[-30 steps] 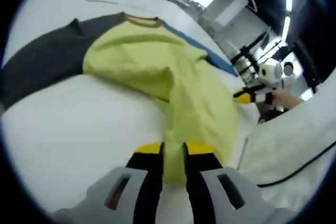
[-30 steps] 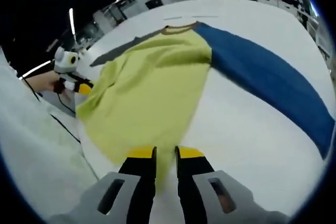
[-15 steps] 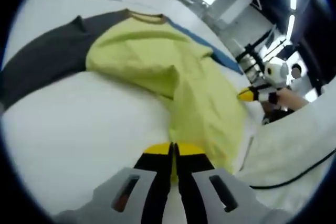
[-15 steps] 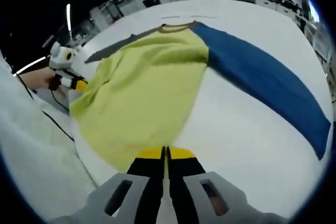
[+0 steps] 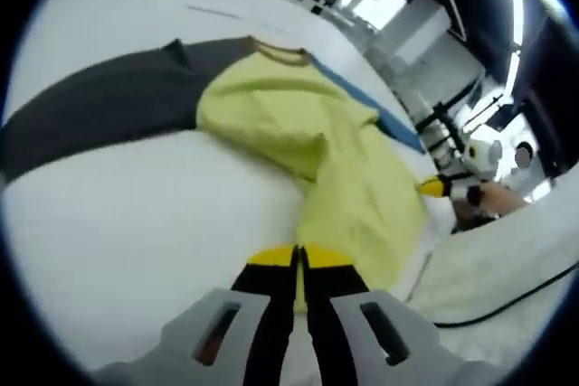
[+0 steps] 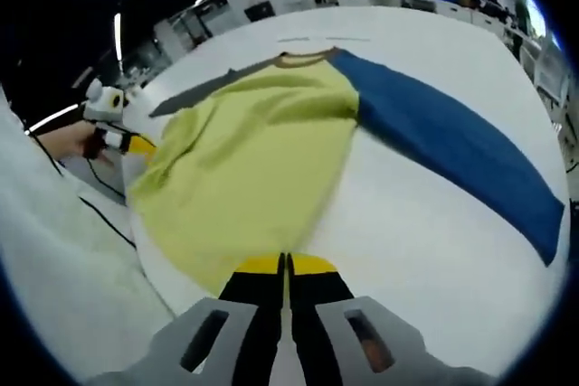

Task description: Fold the garment on the visible template until the final outline fits inside the template.

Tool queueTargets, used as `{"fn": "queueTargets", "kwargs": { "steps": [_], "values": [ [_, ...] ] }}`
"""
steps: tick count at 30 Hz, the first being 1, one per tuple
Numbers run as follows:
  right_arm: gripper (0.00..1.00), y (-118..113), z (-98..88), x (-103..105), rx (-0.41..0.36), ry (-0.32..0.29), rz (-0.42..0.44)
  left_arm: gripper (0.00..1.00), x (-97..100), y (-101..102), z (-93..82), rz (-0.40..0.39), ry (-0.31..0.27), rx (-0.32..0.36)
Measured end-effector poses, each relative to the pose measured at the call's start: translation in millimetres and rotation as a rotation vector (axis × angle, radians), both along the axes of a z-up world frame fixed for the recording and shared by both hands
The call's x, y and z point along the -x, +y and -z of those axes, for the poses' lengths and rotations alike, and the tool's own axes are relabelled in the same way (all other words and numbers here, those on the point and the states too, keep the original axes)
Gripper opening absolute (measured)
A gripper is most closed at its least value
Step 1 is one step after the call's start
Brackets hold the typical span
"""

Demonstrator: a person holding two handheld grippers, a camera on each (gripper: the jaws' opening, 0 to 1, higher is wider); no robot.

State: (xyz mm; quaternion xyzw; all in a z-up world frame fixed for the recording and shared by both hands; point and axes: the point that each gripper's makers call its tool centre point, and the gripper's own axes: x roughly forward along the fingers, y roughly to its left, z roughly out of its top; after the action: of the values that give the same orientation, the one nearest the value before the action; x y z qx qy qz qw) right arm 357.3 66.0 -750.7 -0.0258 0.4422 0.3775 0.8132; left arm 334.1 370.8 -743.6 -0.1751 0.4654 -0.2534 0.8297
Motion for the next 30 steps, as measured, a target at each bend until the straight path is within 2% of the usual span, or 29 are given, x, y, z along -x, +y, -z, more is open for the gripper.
{"fn": "queueTargets", "kwargs": {
  "steps": [8, 14, 21, 30],
  "values": [
    [0.02, -0.6, -9.2, 6.9, -0.008, -0.021, 0.008, 0.0, 18.6, 25.0, -6.5, -0.106, 0.02, 0.006],
    [0.02, -2.3, -13.6, 15.1, -0.003, -0.036, 0.007, 0.0, 29.9, 31.4, -18.4, -0.146, 0.011, 0.02],
    [0.02, -3.1, -17.7, 29.4, -0.003, -0.044, 0.006, 0.0, 41.7, 32.3, -25.7, -0.173, 0.009, 0.016],
    [0.02, 1.4, -19.9, 45.7, -0.016, -0.05, 0.012, 0.0, 47.8, 45.2, -19.3, -0.182, 0.021, -0.007]
  ]
}}
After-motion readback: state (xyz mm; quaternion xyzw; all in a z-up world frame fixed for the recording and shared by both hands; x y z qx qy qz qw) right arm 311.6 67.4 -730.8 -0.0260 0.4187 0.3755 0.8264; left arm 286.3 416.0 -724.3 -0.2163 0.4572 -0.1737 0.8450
